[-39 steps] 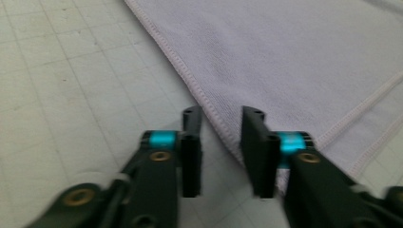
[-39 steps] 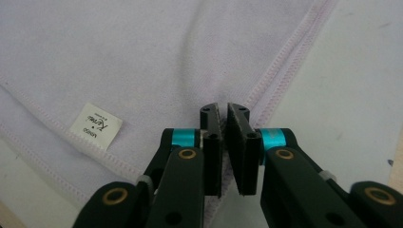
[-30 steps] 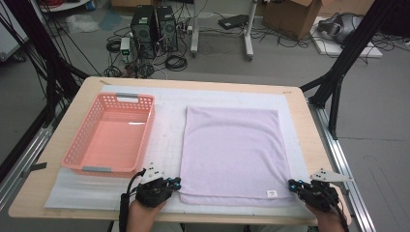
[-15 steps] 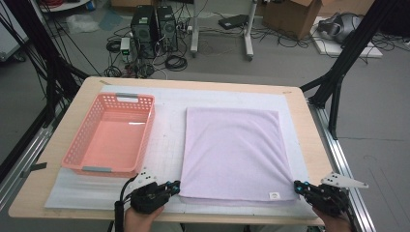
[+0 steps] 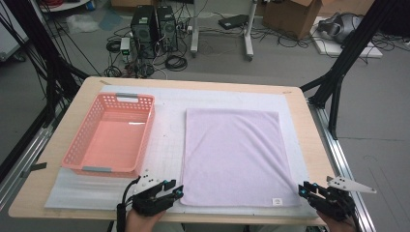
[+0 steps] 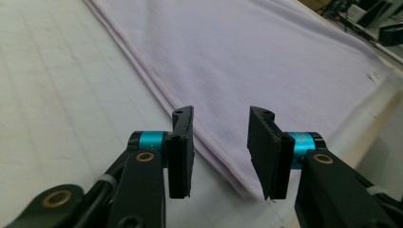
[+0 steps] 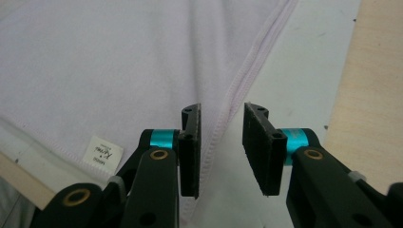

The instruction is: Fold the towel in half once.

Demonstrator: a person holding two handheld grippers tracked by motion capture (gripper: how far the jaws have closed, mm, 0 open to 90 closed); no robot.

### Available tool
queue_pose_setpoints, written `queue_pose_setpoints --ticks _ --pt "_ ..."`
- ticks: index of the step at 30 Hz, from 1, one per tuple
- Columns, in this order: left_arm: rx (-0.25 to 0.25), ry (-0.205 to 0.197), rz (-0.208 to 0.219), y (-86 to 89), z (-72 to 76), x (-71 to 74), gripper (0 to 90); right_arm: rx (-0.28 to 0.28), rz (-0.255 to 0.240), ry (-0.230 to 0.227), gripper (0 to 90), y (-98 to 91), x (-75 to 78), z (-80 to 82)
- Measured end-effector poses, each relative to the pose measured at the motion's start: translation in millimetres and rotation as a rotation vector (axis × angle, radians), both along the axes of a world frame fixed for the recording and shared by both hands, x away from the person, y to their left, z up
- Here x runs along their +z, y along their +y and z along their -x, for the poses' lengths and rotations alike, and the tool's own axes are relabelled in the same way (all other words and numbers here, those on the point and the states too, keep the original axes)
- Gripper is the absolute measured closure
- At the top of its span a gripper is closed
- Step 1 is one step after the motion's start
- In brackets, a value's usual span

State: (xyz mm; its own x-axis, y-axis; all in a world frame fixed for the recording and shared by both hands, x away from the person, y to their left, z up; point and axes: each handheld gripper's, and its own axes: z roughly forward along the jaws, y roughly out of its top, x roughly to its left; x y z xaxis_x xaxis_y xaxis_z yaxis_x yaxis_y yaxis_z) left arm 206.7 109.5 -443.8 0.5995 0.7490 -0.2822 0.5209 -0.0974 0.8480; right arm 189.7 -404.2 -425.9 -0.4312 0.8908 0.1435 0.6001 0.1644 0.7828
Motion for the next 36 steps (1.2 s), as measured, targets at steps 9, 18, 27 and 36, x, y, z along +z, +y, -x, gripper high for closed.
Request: queue_pose_setpoints --ticks 9,18,27,36 --pt "0.017 -0.009 0.014 -6.5 -36.1 -1.5 59.6 -0.021 0.011 -0.018 65.4 -3.4 -4.0 -15.2" --pt "0.005 -0.031 0.053 -5.9 -66.1 0.9 61.6 -0.052 0.003 -0.043 82.6 -14.1 0.6 -51.3" --pt "-0.003 -0.055 0.054 -9.4 -86.1 1.0 54.4 -0.055 0.029 0.010 76.2 9.5 -7.3 -137.0" --pt "0.007 -0.023 0.046 -7.9 -90.3 -2.5 53.9 -0.134 0.095 0.029 86.2 25.5 -19.6 -177.4"
